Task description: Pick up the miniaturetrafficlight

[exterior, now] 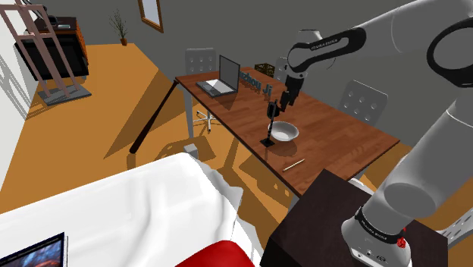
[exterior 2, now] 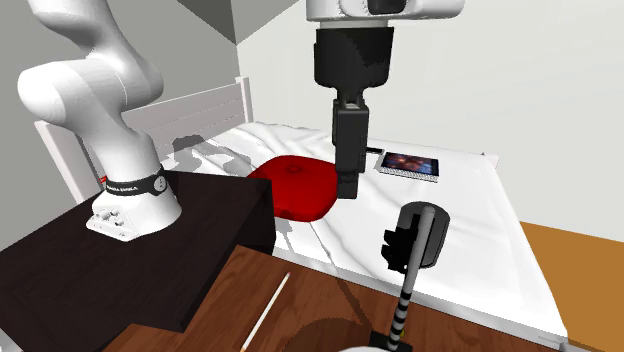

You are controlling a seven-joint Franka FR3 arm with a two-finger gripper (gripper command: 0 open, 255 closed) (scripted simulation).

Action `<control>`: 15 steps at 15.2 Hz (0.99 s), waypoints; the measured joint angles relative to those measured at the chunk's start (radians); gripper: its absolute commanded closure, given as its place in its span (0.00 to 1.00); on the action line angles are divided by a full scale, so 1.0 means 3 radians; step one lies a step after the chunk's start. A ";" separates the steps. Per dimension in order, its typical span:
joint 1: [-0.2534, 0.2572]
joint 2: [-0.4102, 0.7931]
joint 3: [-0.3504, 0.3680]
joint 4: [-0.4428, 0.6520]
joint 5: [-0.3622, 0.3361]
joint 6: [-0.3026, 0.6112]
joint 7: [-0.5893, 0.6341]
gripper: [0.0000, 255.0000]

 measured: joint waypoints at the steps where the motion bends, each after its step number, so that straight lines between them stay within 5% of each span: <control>1: -0.0018 0.0129 -0.0022 0.0102 0.0043 0.0044 -0.0074 0.00; 6: -0.0100 0.0623 -0.0065 0.0522 0.0234 0.0182 -0.0335 0.00; 13: -0.0125 0.0799 -0.0058 0.0460 0.0306 0.0422 -0.0410 0.00; 14: -0.0126 0.0809 -0.0057 0.0450 0.0310 0.0441 -0.0415 1.00; 15: -0.0127 0.0813 -0.0057 0.0443 0.0312 0.0452 -0.0417 1.00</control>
